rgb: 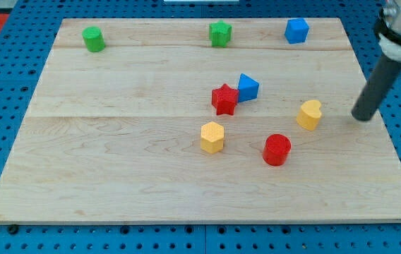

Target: Move the red circle to the vertical bottom side of the green circle

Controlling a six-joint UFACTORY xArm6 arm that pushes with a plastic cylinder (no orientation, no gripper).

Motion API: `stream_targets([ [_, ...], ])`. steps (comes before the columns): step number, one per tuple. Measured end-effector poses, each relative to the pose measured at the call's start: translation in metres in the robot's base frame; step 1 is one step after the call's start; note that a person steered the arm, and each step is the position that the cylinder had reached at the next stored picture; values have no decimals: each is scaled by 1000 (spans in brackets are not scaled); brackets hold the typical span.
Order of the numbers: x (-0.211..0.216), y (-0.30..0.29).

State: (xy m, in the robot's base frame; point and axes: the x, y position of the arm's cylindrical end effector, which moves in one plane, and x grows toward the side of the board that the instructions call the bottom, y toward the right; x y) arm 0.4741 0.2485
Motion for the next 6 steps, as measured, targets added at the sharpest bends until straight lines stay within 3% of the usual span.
stream_targets([
  [1, 45, -40],
  [3, 58, -173],
  [5, 57, -205],
  [6, 26, -222],
])
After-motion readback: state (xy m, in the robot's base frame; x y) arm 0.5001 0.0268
